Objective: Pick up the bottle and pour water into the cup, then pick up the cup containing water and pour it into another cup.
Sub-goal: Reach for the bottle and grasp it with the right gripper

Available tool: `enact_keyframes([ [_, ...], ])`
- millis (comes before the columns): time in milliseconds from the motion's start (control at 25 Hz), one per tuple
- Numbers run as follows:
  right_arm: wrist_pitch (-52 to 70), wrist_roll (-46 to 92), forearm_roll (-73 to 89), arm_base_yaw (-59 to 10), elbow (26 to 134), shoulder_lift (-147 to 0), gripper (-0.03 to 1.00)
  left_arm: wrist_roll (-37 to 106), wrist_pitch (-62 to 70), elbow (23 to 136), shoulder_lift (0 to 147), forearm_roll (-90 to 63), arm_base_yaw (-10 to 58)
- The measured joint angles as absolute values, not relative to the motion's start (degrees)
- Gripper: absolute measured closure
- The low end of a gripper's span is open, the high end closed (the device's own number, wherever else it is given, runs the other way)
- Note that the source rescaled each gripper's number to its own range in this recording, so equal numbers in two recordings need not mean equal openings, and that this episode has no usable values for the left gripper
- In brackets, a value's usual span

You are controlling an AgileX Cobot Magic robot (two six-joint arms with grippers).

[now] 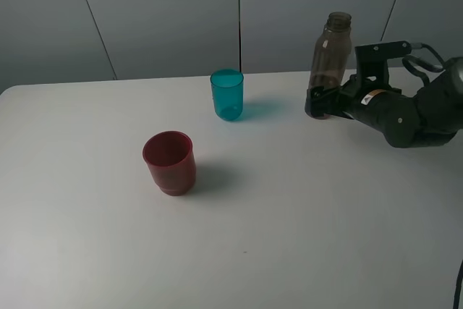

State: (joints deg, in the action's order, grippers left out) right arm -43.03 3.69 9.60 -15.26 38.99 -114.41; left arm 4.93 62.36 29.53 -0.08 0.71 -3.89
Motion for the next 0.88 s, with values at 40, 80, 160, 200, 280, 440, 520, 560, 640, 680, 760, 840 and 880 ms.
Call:
enact_keyframes([
  [40,-43.0,3.7,9.6,-15.3,39.4,-114.7,-0.03,4.9,62.4,29.5,-0.1,0.7,-3.9],
  [80,-43.2,3.7,9.6,-15.3,39.9,-114.8,-0.03,4.9,62.4,29.5,-0.1,0.7,-3.9],
  [160,-43.4,3.7,9.7,-15.3,41.0,-115.5,-0.03,4.9,62.4,29.5,-0.1,0.7,-3.9],
  [200,-43.4,3.7,9.7,-15.3,41.7,-115.8,-0.03,4.9,62.4,29.5,-0.1,0.7,-3.9],
  [280,-43.6,3.7,9.7,-15.3,43.0,-116.6,-0.03,4.9,62.4,29.5,-0.1,0.7,-3.9],
  [440,-43.7,3.7,10.2,-15.3,45.2,-118.5,-0.03,4.9,62.4,29.5,-0.1,0.7,-3.9],
  [520,-43.9,3.7,10.2,-15.3,46.2,-119.5,-0.03,4.9,62.4,29.5,-0.1,0.7,-3.9],
  [560,-44.0,3.7,10.2,-15.3,46.4,-119.9,-0.03,4.9,62.4,29.5,-0.1,0.7,-3.9],
  [640,-44.6,3.7,10.5,-15.3,47.0,-120.5,-0.03,4.9,62.4,29.5,-0.1,0.7,-3.9],
  [680,-45.2,3.7,10.8,-15.3,47.1,-120.8,-0.03,4.9,62.4,29.5,-0.1,0.7,-3.9],
  [760,-46.4,3.7,11.2,-15.3,47.2,-121.2,-0.03,4.9,62.4,29.5,-0.1,0.7,-3.9],
  [840,-47.1,3.7,11.3,-15.3,47.3,-121.3,-0.03,4.9,62.4,29.5,-0.1,0.7,-3.9],
  [880,-47.7,3.7,11.3,-15.3,47.5,-121.3,-0.03,4.9,62.4,29.5,-0.1,0.7,-3.9],
])
